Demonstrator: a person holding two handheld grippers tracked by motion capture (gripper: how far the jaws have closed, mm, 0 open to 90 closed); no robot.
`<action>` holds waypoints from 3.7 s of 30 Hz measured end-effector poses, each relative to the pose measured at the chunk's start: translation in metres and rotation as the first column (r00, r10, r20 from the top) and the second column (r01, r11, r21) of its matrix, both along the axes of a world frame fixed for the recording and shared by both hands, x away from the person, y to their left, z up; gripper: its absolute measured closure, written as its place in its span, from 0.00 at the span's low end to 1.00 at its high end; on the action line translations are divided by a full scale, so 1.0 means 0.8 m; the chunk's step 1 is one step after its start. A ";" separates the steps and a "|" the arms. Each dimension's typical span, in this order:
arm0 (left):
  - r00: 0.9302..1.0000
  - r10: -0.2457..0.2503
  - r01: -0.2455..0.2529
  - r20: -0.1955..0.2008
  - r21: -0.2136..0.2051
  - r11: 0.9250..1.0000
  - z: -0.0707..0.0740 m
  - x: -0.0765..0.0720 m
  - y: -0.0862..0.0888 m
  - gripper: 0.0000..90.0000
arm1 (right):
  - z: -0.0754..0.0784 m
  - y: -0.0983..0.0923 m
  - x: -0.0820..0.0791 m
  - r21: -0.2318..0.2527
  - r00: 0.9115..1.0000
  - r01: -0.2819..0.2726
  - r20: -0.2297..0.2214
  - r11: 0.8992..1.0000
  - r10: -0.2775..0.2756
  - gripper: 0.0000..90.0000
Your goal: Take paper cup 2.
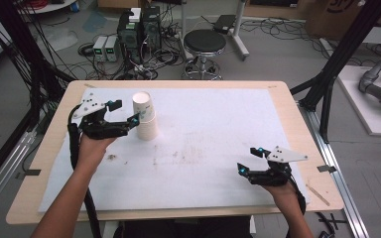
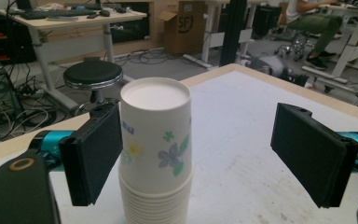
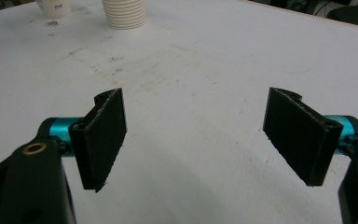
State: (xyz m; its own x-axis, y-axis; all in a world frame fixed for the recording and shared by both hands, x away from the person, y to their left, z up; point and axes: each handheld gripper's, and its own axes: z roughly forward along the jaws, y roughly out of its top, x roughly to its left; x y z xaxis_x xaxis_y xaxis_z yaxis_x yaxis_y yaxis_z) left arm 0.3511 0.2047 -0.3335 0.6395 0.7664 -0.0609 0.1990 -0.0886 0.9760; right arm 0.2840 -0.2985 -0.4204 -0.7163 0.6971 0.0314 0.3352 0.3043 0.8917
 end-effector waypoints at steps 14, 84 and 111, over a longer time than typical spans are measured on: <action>0.995 0.031 -0.023 -0.092 0.089 0.996 0.017 0.060 -0.027 0.18 | 0.000 0.000 0.000 0.003 1.000 -0.006 -0.006 1.000 0.006 0.24; 0.977 -0.185 0.194 0.106 -0.082 0.978 0.077 0.006 -0.058 0.40 | 0.001 0.003 -0.003 0.006 1.000 -0.026 -0.005 1.000 0.026 0.24; 0.958 -0.287 0.288 0.031 -0.063 0.956 0.004 -0.020 -0.081 0.39 | 0.000 0.012 0.001 0.002 0.998 -0.058 -0.019 0.998 0.058 0.24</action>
State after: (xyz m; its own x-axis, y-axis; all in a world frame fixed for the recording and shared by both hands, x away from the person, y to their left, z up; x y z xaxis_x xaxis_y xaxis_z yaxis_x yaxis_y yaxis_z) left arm 0.3354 0.1400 -0.3302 0.8338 0.5448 -0.0890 0.1538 -0.0745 0.9853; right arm 0.2849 -0.2892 -0.4206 -0.7545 0.6546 0.0464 0.3342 0.3224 0.8857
